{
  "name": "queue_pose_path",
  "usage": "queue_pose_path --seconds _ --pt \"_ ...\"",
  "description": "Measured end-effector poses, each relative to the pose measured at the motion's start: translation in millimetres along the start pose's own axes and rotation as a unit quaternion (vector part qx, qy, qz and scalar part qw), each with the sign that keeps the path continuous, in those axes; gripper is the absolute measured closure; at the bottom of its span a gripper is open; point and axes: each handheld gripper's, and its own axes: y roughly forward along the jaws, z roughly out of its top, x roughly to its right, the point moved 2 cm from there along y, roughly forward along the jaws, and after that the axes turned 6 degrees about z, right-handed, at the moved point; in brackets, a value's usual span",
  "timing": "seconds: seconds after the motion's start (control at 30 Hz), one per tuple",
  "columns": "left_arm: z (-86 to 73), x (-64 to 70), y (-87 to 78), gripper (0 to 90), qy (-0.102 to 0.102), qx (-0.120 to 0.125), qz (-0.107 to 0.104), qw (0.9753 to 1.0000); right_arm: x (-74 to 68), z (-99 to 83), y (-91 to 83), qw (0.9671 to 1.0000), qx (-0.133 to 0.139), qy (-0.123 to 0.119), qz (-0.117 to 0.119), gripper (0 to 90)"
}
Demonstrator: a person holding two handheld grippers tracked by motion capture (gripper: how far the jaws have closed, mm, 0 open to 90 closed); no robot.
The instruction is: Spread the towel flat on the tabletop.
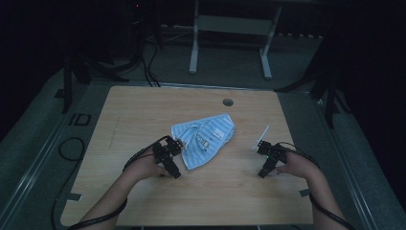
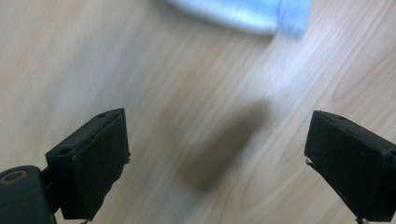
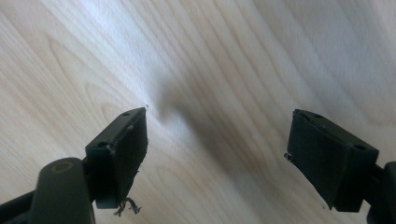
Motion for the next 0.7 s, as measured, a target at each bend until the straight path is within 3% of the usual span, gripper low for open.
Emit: queue_pose_path --seconds 0.23,0.33,0.47,0.7 --pt "24.1 16.6 2.2 16.0 0.042 0.006 0.003 0.9991 3.0 29.6 -4.0 0.9998 -0.004 -0.017 -0.010 24.7" --pt "31.7 23.7 5.0 23.8 0.060 0.008 -0.001 0.9982 4.0 47.0 -9.2 0.9995 -0.007 -0.027 -0.011 28.1" --pt "39.0 29.2 8.9 30.7 0.066 0.009 -0.006 0.9977 5.8 67.4 -15.9 0.9994 -0.006 -0.034 -0.009 28.5" --pt "53.9 36.3 18.3 39.0 0.079 0.016 0.010 0.9967 5.1 98.9 -26.9 0.9988 0.004 -0.044 -0.019 30.2"
